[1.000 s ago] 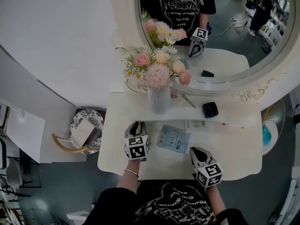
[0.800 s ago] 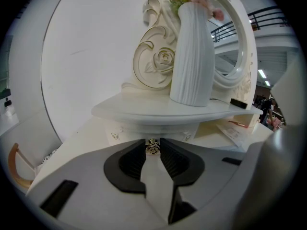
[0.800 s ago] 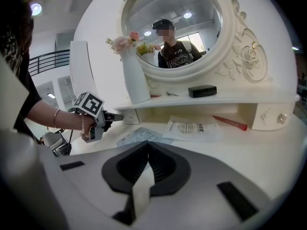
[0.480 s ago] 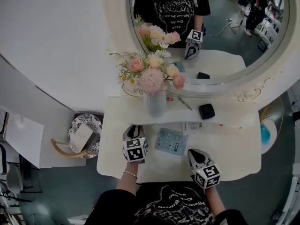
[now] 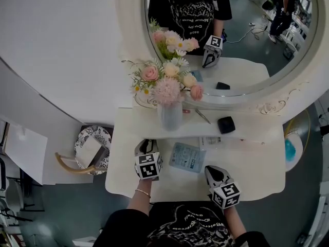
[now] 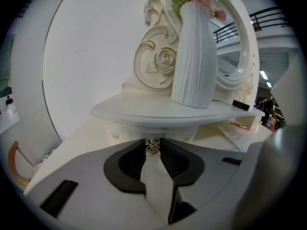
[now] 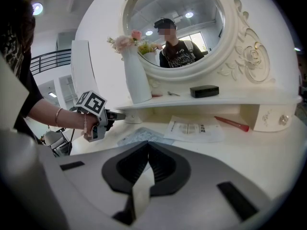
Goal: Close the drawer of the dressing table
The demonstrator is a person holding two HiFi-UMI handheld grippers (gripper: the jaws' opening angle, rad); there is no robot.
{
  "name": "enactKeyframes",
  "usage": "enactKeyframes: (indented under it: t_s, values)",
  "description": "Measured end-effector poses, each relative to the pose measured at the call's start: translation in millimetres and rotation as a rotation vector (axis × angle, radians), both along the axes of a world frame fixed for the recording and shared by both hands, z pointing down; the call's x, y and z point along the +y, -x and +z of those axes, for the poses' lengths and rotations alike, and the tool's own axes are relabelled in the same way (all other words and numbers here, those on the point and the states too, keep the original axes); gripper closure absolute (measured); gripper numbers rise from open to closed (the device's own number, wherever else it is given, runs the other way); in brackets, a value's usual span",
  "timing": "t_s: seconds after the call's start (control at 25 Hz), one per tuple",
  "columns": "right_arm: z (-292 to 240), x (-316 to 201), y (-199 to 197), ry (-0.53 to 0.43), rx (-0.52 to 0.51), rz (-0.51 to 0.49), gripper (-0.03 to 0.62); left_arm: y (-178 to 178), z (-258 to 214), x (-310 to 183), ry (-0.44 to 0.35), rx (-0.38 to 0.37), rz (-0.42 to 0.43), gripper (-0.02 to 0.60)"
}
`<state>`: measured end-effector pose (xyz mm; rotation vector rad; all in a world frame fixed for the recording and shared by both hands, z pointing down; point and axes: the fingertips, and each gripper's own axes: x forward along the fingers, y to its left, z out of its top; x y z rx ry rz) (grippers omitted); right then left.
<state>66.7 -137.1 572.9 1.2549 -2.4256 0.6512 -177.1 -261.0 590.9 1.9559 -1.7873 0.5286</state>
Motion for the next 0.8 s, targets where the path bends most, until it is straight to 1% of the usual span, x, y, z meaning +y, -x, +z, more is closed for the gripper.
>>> enactKeyframes:
  t_s: [0.28,0.36,0.4,0.48,0.52,0.68,0.8]
  values:
    - [-1,-1,0,-0.002,-0.001,0.0,0.583,0,0,0,-0.011,0.004,-0.006,0.477]
    - [-1,0,0,-0.005,-0.005,0.0,0.583,0,0,0,-0.017,0.018,-0.011,0.476]
    - [-1,0,0,-0.006,-0.006,0.0,0.583,0,-1,0,-0.02,0.033,-0.015,0.469]
    - [-1,0,0,-0.004,-0.008,-0.002,0.582,1,-1,3,-0.02,0.065,-0.018,0.418]
    - [-1,-1,0,-0.003,-0.007,-0.003,0.582,1,0,5,-0.016,0.078,-0.019,0.407]
    - [0,-1,2,0.002,-0.008,-0.007,0.582,3,6,19,0.007,0.096,-0.016,0.399]
    - [0,-1,1,0.003,-0.007,-0.008,0.582,0,7,32,0.011,0.1,0.003,0.399]
